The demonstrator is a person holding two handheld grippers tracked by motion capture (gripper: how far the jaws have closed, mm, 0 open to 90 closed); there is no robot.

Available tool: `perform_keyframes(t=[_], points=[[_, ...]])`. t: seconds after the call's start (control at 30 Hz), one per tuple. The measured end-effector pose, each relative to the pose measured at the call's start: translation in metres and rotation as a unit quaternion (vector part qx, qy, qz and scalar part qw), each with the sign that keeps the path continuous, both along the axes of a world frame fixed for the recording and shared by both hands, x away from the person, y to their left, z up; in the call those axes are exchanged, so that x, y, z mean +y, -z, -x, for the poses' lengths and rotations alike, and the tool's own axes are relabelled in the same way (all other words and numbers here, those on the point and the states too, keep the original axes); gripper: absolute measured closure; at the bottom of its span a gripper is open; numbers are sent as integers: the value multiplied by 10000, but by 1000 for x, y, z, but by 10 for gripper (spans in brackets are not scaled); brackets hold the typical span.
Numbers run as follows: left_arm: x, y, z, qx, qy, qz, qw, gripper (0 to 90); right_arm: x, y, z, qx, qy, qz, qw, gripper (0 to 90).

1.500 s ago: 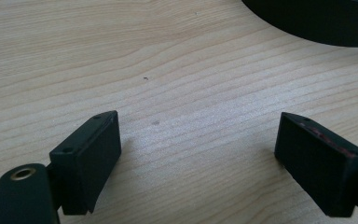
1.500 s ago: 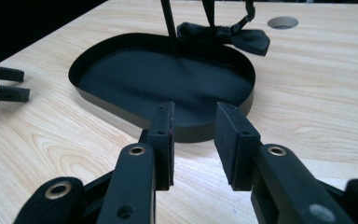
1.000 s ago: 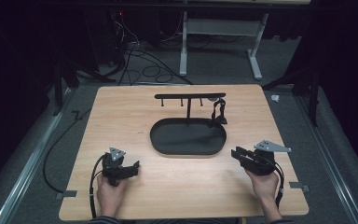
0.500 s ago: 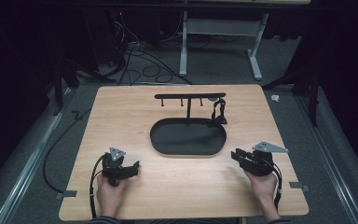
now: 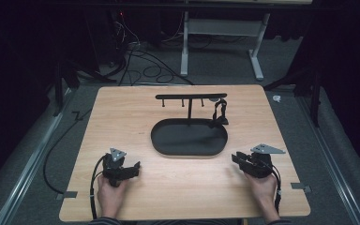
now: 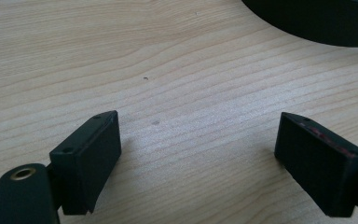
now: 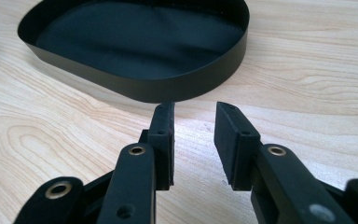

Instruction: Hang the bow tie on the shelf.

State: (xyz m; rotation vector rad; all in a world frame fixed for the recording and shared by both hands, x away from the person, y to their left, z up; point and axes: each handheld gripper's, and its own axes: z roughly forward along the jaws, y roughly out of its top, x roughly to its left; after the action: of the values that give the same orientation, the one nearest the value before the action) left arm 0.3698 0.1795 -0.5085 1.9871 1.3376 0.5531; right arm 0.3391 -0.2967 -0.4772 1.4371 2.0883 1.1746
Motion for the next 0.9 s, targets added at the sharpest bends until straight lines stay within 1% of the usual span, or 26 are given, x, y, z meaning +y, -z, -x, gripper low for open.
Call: perform_keyframes(t=[0.13,0.2,0.53,0.63,0.7,0.9], points=[[0,0,0,0,0,0,10000,149,3,2,-1,-6,0,177,9998,698],[0,0,0,0,1,0,10000,149,4,3,-2,-8,10,228,9997,698],[0,0,0,0,1,0,10000,149,9,9,-7,71,10,325,9994,698],[0,0,0,0,0,0,10000,149,12,12,-8,83,-32,396,9992,699],[0,0,0,0,0,1,10000,149,13,13,-9,121,-26,397,9991,698],[0,0,0,0,0,0,10000,149,15,16,-11,135,-53,453,9989,698]])
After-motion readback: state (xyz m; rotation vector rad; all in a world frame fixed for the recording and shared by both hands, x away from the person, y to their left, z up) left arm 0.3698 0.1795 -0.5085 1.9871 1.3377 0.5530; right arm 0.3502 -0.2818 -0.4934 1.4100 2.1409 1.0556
